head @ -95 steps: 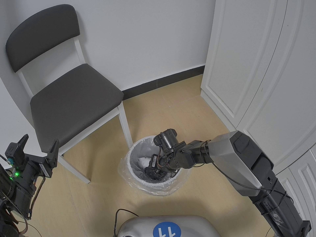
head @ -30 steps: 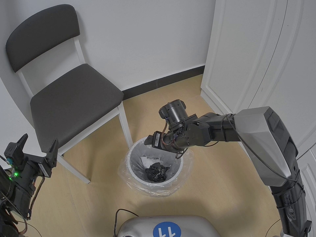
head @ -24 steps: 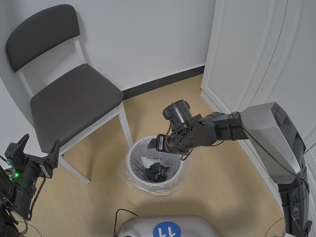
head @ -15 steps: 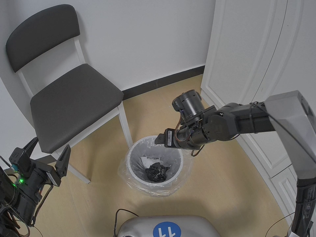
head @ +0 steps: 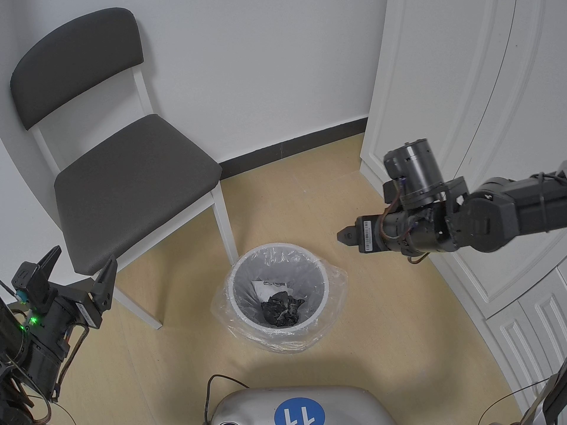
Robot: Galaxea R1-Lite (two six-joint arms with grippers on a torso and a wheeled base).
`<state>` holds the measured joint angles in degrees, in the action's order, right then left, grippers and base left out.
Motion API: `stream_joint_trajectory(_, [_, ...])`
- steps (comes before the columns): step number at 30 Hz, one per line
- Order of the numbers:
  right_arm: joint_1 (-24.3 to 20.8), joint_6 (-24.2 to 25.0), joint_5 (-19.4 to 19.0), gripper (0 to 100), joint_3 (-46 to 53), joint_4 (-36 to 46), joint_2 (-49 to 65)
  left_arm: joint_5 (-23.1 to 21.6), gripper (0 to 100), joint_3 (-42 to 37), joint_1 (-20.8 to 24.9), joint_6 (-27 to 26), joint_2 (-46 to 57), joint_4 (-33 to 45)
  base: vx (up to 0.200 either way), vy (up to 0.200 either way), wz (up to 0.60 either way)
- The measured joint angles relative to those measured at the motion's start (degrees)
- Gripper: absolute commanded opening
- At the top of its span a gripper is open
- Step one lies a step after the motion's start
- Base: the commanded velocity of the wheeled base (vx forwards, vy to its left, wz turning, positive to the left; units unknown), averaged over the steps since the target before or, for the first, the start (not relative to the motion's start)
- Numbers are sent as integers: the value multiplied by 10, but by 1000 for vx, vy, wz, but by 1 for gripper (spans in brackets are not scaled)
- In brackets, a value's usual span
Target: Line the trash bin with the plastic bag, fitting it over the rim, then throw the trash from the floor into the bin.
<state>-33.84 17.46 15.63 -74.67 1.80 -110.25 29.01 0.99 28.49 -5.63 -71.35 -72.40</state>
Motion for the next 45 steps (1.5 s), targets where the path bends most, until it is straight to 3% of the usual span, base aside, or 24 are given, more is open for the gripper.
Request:
stream_joint_trajectory(12, [56,-131,2,100,302,-348,158,-9,100,0,-22,10,13,-4,0,0,0])
stream_joint_trajectory(18, [147,-158,-9,100,443,-502,245,-40,100,3,-66,13,26,-5,0,0,0])
stream_joint_trajectory(23, [231,-161,-12,100,508,-535,322,-76,100,22,-112,12,43,-5,0,0,0])
stream_joint_trajectory(26, [257,-140,-12,100,533,-541,364,-85,100,41,-131,13,64,-3,0,0,0])
stream_joint_trajectory(33, [274,-112,-12,100,560,-545,460,-90,100,83,-167,15,130,23,0,0,0])
stream_joint_trajectory(45, [278,-118,-18,100,596,-530,629,-94,100,109,-213,21,284,170,0,0,0])
